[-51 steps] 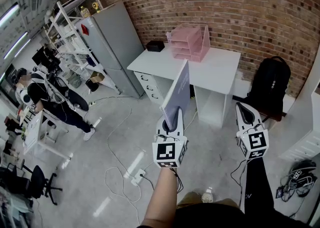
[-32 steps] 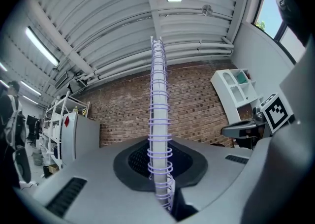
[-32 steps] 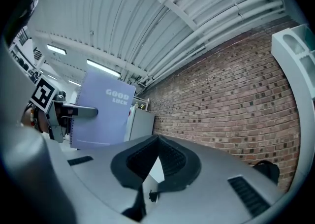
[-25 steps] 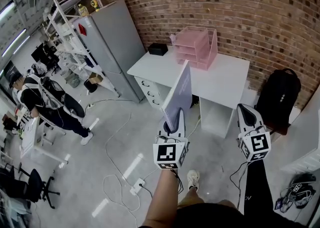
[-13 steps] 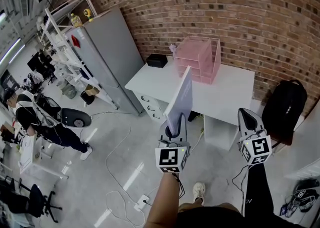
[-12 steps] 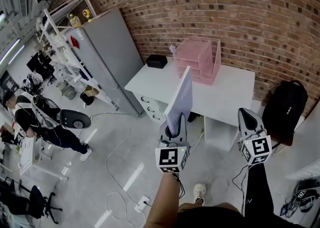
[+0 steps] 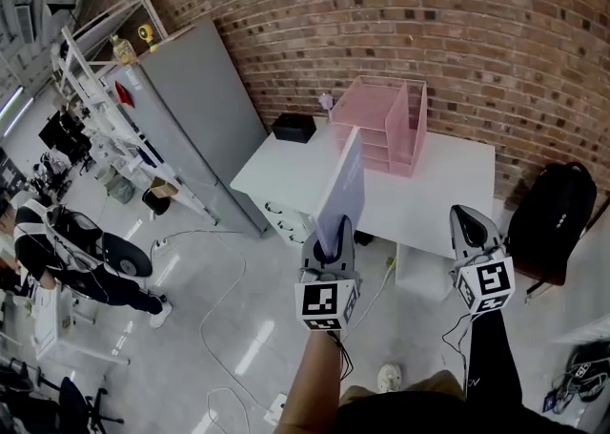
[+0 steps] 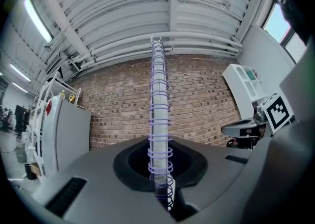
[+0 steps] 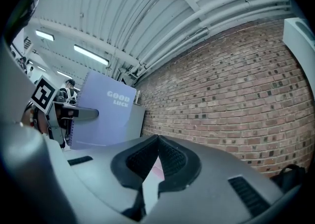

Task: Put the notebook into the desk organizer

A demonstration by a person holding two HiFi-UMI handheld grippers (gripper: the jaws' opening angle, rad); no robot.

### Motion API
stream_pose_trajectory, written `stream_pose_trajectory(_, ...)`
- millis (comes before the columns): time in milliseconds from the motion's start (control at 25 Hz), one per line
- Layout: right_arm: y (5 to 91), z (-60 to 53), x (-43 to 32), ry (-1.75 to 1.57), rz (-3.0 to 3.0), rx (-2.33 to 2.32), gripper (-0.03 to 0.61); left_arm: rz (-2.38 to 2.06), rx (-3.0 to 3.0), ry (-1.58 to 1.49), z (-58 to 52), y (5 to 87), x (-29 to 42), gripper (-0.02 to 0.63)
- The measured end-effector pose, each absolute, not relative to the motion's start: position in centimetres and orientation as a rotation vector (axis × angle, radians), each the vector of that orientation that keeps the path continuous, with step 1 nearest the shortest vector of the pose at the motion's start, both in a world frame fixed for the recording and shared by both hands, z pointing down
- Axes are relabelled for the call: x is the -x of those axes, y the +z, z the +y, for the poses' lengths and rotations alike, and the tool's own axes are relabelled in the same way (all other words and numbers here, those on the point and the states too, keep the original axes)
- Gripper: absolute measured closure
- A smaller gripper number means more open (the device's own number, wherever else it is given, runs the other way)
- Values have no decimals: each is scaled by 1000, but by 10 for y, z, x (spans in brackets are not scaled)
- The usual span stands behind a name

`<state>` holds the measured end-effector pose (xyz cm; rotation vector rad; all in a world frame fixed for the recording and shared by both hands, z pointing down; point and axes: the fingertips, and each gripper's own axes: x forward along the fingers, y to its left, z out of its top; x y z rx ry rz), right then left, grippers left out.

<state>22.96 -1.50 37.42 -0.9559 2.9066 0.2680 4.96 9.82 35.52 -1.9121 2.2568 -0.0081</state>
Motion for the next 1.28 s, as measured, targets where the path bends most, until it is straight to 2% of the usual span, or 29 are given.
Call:
stream_pose_trajectory(800, 366, -113, -146, 269, 2853, 990, 557, 2236, 1942, -41, 9, 360, 37, 575)
stream_pose_trajectory(1280, 368, -200, -68, 276, 2839, 981, 557, 2240, 1959, -49, -75, 363, 108, 575)
